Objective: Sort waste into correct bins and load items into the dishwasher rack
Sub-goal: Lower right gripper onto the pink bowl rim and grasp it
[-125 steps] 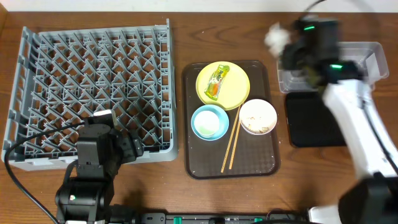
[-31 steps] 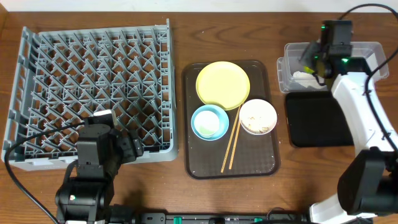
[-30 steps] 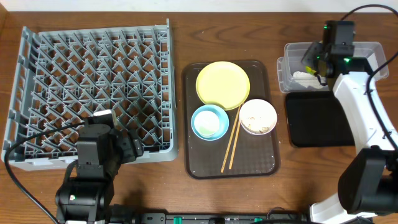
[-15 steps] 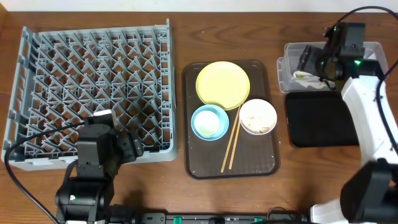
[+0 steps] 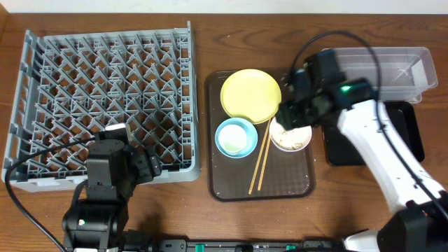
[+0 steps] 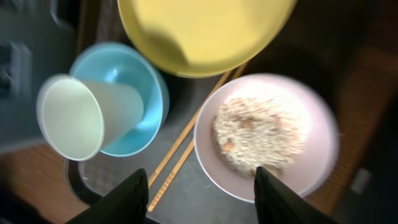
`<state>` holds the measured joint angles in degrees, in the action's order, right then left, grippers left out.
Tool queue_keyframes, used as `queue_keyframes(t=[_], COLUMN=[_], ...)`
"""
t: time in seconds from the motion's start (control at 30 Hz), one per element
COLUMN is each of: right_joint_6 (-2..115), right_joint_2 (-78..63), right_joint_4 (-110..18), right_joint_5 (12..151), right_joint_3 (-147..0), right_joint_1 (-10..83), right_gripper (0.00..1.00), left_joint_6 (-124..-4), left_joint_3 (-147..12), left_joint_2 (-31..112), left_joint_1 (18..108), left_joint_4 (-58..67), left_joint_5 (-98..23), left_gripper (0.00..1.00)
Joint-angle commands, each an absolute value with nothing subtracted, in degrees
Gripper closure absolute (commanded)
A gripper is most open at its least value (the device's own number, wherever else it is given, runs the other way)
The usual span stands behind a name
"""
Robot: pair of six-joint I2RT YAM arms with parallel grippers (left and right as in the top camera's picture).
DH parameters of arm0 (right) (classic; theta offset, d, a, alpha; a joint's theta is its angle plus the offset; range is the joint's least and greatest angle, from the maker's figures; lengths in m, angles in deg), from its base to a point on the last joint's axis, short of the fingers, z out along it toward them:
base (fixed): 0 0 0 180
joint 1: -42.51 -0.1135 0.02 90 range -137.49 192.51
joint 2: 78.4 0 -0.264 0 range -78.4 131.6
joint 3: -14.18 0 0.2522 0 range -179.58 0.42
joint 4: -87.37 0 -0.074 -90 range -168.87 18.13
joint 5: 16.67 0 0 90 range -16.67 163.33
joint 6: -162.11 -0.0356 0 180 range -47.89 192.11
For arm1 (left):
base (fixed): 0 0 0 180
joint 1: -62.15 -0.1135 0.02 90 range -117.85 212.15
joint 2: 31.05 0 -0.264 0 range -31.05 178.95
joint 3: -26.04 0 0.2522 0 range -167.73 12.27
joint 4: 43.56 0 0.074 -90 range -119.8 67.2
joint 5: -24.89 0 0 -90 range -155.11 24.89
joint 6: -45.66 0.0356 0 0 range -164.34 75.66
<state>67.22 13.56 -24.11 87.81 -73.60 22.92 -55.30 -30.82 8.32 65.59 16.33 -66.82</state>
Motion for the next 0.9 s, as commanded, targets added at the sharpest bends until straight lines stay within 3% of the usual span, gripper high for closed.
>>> queue_keyframes(t=[0.0,0.07,0.57,0.77,0.87], right_joint_6=[66.13,66.06,62.3,62.3,62.37], right_joint_2=[15.01,15.03,15.05,15.05,15.05], right_joint_4=[-26.99,-30.43,-41.88,-42.01,-42.05], right_joint_5=[86.65,86.65,76.47,76.14,76.12], right_joint_3=[-68.48,-65.11,-54.08,-54.03,-53.75], right_joint_1=[19.53,18.0,14.57,14.57,14.57], right_gripper=[0.53,0.61,0.65,0.77,0.78], left_joint_6=[-56.04,-56.04,-56.04,-56.04,-56.04], left_joint_3=[-32.22,-32.22,-32.22,-32.19,-32.22], left_joint_2=[8.17,8.17,8.17,8.17,8.17], left_joint_1=[65.72,65.72,65.72,65.72,65.72], left_joint_4=[16.46,16.46,16.46,16.46,16.46], left_joint_5=[-67.11,-67.11,-67.09,-67.09,-67.11], left_gripper=[0.14,0.14,0.14,0.14,0.14])
